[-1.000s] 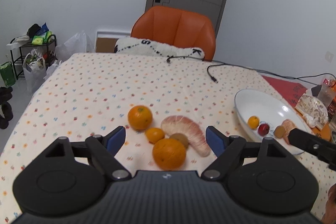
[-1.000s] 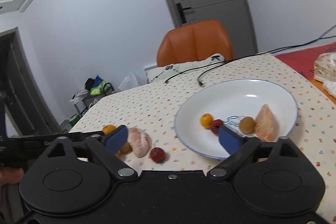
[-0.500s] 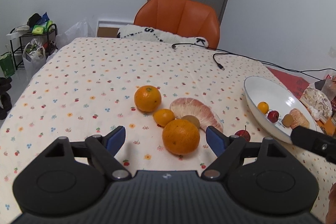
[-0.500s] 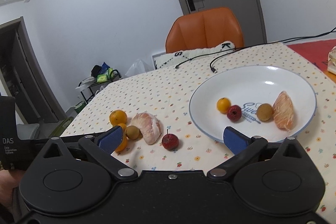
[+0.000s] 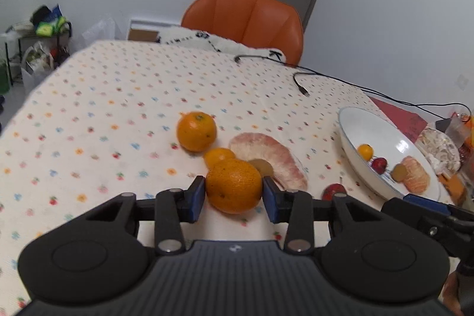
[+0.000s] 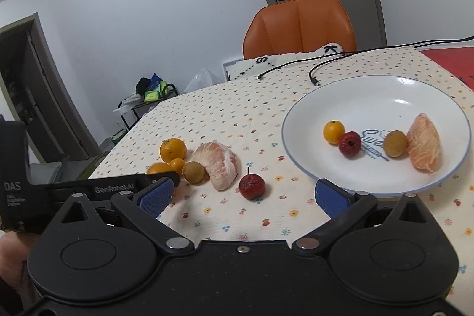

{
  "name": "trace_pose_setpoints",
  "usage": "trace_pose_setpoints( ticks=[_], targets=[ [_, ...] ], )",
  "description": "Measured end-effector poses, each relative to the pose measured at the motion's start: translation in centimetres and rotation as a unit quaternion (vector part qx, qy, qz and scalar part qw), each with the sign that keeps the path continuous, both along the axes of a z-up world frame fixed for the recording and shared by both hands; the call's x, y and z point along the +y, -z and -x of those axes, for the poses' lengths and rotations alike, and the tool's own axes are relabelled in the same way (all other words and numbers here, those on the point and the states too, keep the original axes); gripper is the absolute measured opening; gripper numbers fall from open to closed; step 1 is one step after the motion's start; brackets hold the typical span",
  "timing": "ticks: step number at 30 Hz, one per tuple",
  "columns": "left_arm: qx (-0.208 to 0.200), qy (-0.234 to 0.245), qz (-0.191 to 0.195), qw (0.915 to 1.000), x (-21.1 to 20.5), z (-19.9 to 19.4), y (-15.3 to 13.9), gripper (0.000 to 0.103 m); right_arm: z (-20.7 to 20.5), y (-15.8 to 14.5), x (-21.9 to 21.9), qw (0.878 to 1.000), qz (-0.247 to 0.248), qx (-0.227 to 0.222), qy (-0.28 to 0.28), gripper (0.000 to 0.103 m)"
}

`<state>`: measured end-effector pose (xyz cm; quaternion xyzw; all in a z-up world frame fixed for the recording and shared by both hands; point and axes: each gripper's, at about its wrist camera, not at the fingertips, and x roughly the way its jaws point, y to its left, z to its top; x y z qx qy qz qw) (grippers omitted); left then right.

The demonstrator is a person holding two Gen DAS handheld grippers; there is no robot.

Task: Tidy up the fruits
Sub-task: 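Grasp the large orange with the left tool while the right tool grasps the red apple, then carry the orange and red apple over the white plate and open both tools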

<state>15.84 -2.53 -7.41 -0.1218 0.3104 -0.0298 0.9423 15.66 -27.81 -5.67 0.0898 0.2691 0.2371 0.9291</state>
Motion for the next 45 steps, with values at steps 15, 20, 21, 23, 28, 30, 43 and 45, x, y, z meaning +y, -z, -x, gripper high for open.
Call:
trace_pose_setpoints(
  ticks=[15, 20, 21, 23, 28, 30, 43, 45],
  targets=[
    [-0.016, -0.038, 0.007, 0.9991, 3.9, 1.3, -1.1, 0.04, -2.3, 1.3, 2.3, 1.0, 0.015, 0.009, 0.022, 0.069],
    [-0.019, -0.036, 0.003, 0.9992, 3.8, 1.4, -1.4, 0.04, -3.0, 2.2, 2.9, 0.999, 0.03, 0.027, 0.013, 0.026],
    [-0.02, -0.035, 0.0, 0.9992, 3.6, 1.5, -1.4, 0.04, -3.0, 2.3, 2.7, 0.999, 0.026, 0.028, 0.011, 0.024],
    [-0.024, -0.034, -0.003, 0.9991, 3.3, 1.6, -1.6, 0.04, -2.6, 2.1, 2.5, 1.0, 0.017, 0.023, 0.003, 0.023],
    [-0.038, -0.023, -0.016, 0.9989, 2.1, 1.6, -2.3, 0.04, -1.6, 0.9, 1.4, 1.0, 0.006, 0.001, 0.002, 0.023],
    [-0.04, -0.015, -0.013, 0.999, 1.6, 1.5, -2.4, 0.04, -1.4, 0.5, 1.0, 1.0, 0.0, -0.003, 0.005, 0.023],
    [-0.053, 0.023, -0.004, 0.9983, -2.1, 0.9, -3.8, 0.04, -0.2, -1.7, -2.6, 0.999, -0.028, -0.032, 0.03, 0.023],
    [-0.055, 0.031, -0.004, 0.998, -2.9, 0.7, -4.0, 0.04, -0.2, -1.8, -3.4, 0.998, -0.03, -0.034, 0.037, 0.023]
  ],
)
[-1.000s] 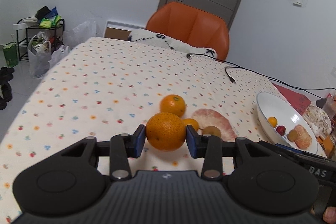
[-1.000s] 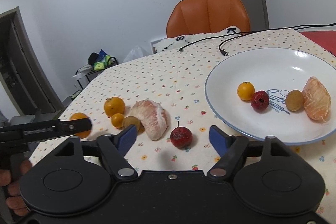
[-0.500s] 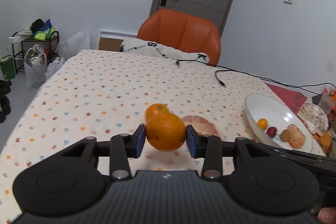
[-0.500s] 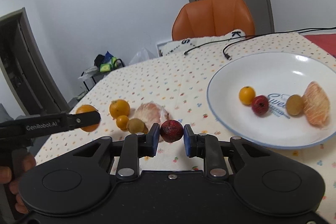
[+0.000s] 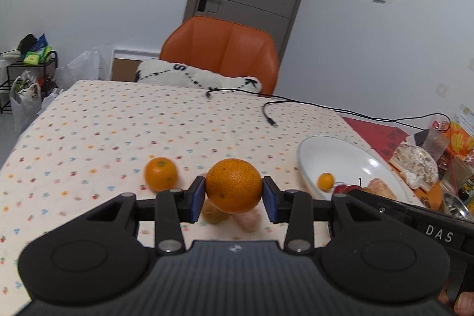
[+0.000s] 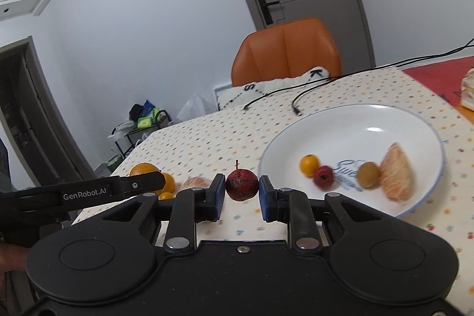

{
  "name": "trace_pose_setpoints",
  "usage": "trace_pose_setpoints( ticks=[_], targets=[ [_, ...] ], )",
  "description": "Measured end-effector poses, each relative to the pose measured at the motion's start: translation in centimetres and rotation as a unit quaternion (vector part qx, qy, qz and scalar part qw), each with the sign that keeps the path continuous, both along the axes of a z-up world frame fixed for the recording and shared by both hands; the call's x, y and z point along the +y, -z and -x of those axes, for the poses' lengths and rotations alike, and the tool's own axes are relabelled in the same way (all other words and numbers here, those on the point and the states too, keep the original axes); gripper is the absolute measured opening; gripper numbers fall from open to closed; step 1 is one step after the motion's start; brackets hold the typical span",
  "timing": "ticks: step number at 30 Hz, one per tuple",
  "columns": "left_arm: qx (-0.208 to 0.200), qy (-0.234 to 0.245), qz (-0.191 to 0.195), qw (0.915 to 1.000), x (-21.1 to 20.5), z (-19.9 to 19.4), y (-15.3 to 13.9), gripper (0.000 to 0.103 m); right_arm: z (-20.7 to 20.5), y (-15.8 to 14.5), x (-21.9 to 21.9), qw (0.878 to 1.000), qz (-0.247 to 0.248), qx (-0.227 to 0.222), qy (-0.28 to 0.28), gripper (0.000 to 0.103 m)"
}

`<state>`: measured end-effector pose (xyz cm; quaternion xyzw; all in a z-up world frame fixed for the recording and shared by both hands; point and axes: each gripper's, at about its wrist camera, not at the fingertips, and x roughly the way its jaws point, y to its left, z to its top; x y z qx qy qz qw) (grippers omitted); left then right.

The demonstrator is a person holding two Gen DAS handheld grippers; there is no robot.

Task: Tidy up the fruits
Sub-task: 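Carry the orange and red apple over the white plate and open both tools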

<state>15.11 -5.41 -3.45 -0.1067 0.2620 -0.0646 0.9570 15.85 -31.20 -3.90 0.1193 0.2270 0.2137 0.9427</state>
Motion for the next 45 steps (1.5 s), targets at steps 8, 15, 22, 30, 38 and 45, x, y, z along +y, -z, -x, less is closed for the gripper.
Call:
trace_pose_setpoints(
  ticks=[8, 15, 22, 30, 38, 45],
  targets=[
    [-0.002, 0.021, -0.002, 0.9998, -2.7, -0.5, -0.3, 0.04, 0.2, -0.4, -2.7, 1.0, -0.009, -0.006, 0.027, 0.023],
    [-0.002, 0.034, -0.004, 0.9994, -4.7, -1.2, -0.5, 0.04, 0.2, -0.3, -5.0, 0.999, -0.013, -0.009, 0.044, 0.023],
    [-0.001, 0.039, -0.012, 0.9992, -6.5, -2.1, -0.6, 0.04, -0.5, -0.1, -6.8, 0.998, -0.016, -0.01, 0.059, 0.023],
    [0.009, 0.052, -0.017, 0.9984, -8.8, -3.5, 0.1, 0.04, -1.6, 0.5, -8.8, 0.997, -0.027, -0.002, 0.075, 0.023],
    [0.02, 0.064, -0.025, 0.9974, -10.7, -5.0, 0.8, 0.04, -2.4, 1.2, -10.1, 0.996, -0.039, 0.006, 0.083, 0.023],
    [0.03, 0.076, -0.027, 0.9963, -12.7, -6.0, 1.4, 0.04, -2.7, 1.0, -11.7, 0.995, -0.044, 0.004, 0.093, 0.023]
  ],
)
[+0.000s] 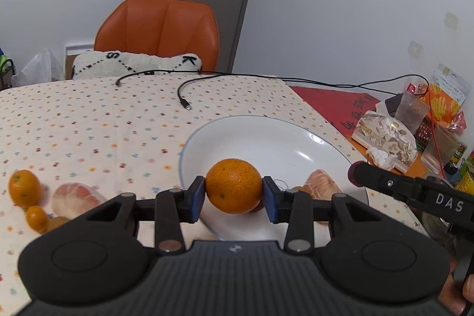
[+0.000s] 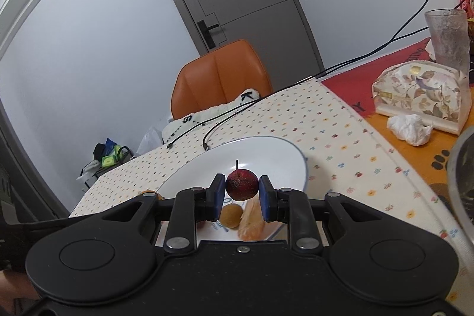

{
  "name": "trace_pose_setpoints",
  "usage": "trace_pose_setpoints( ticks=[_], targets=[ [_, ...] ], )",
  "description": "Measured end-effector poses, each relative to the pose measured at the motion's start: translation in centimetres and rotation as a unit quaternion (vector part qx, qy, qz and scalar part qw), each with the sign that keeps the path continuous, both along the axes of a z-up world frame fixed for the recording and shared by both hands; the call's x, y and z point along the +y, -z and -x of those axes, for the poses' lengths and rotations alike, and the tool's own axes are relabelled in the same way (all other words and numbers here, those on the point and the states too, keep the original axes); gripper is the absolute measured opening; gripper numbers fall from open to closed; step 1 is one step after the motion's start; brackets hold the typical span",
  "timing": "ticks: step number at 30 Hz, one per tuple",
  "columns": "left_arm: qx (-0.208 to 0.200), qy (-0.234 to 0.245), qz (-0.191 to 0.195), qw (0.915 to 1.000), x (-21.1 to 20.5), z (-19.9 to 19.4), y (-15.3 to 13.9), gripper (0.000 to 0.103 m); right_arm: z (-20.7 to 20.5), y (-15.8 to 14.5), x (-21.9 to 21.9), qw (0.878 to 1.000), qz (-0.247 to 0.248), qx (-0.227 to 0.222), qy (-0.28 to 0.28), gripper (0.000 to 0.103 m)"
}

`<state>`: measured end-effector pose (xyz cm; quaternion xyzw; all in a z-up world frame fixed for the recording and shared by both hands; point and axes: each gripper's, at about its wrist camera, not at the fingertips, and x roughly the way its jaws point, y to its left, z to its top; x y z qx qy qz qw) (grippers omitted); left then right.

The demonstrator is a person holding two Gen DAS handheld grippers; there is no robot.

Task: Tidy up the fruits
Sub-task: 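Carry the orange and red apple over the white plate and open both tools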

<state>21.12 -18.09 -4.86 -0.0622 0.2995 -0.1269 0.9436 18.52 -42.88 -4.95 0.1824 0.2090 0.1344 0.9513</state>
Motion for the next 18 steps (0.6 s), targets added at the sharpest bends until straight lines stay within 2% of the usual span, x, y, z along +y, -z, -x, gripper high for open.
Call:
trace_pose_setpoints(
  ticks=[6, 10, 16, 18],
  targets=[
    [0.01, 0.0, -0.01, 0.9999, -0.9, -0.5, 0.4, 0.041, -0.5, 0.3, -0.1, 1.0, -0.006, 0.002, -0.006, 0.023],
    [-0.002, -0.008, -0.015, 0.9999, -0.5, -0.4, -0.2, 0.044, -1.0, 0.4, 0.4, 1.0, -0.01, 0.003, -0.014, 0.023],
    [-0.004, -0.029, -0.012, 0.9995, 0.9, -0.2, -0.7, 0.049, -1.3, 0.0, 1.7, 1.0, -0.012, 0.001, -0.026, 0.023],
    [-0.002, -0.035, -0.012, 0.9993, 1.4, -0.1, -0.7, 0.054, -1.3, -0.1, 2.1, 1.0, -0.01, 0.0, -0.03, 0.025]
  ],
)
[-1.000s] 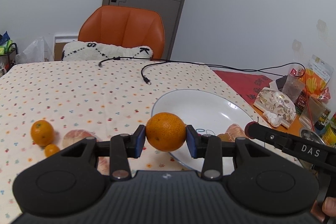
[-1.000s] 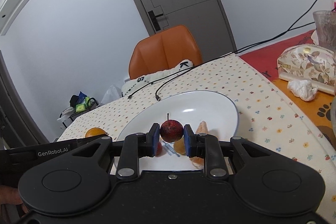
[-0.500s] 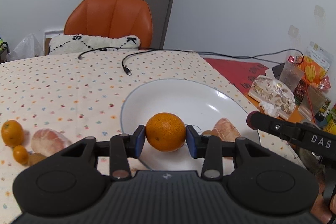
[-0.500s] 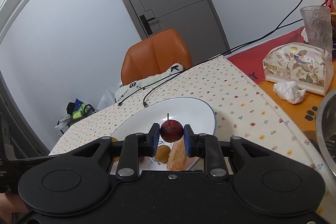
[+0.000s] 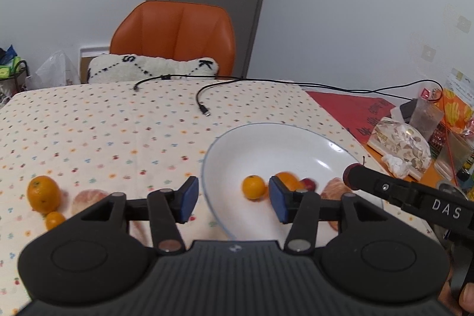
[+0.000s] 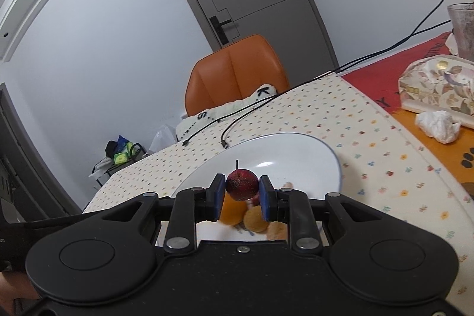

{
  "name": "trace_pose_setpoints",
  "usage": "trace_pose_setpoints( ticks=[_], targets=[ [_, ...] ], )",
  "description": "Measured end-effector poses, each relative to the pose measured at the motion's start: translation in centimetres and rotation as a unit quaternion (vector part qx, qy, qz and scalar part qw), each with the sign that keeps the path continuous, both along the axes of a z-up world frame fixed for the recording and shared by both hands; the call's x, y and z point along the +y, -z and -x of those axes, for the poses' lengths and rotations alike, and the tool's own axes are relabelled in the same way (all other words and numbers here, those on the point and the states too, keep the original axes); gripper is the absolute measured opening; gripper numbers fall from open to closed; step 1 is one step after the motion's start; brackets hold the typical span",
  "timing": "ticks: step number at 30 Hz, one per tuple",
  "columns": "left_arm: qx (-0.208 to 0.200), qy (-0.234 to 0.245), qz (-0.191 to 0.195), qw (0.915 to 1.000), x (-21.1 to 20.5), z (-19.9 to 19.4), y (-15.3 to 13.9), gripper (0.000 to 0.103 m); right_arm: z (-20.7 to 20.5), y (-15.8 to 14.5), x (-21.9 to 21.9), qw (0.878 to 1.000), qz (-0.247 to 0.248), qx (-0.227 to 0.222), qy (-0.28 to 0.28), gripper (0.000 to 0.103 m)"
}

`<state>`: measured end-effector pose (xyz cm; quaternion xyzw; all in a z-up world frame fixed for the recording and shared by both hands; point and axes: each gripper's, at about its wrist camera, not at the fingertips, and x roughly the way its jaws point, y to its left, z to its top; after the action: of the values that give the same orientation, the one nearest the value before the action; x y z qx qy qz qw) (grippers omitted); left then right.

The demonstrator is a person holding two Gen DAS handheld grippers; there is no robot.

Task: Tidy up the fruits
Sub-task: 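Carry the orange and red apple over the white plate and open both tools, then move both open tools back from the plate toward the remaining fruits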

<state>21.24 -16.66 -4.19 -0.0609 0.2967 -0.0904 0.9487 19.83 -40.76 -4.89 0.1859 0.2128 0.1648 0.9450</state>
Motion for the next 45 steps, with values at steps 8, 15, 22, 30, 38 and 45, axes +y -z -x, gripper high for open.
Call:
trace_pose_setpoints(
  ticks=[8, 15, 22, 30, 38, 45],
  targets=[
    [-0.008, -0.021, 0.001, 0.9997, 1.8, 0.8, -0.3, 0.074, 1.0, -0.3, 0.4, 1.0, 0.008, 0.0, 0.016, 0.044],
    [-0.006, -0.038, 0.011, 0.9992, 3.8, 1.7, -0.5, 0.081, 2.1, -0.7, 1.2, 1.0, 0.015, -0.002, 0.019, 0.062],
    [-0.005, -0.054, 0.017, 0.9984, 6.2, 3.0, -0.8, 0.086, 3.3, -1.6, 3.7, 0.999, 0.033, -0.015, 0.0, 0.076],
    [-0.003, -0.076, 0.023, 0.9968, 9.5, 4.8, -0.8, 0.089, 4.4, -2.3, 5.6, 0.999, 0.03, -0.021, -0.013, 0.091],
    [-0.008, -0.095, 0.037, 0.9948, 12.5, 5.9, -1.1, 0.091, 5.2, -2.9, 7.6, 0.999, 0.029, -0.022, -0.027, 0.1],
    [-0.017, -0.101, 0.044, 0.9937, 14.3, 6.8, -1.3, 0.091, 5.6, -3.2, 9.3, 0.998, 0.042, -0.026, -0.04, 0.1]
  ],
)
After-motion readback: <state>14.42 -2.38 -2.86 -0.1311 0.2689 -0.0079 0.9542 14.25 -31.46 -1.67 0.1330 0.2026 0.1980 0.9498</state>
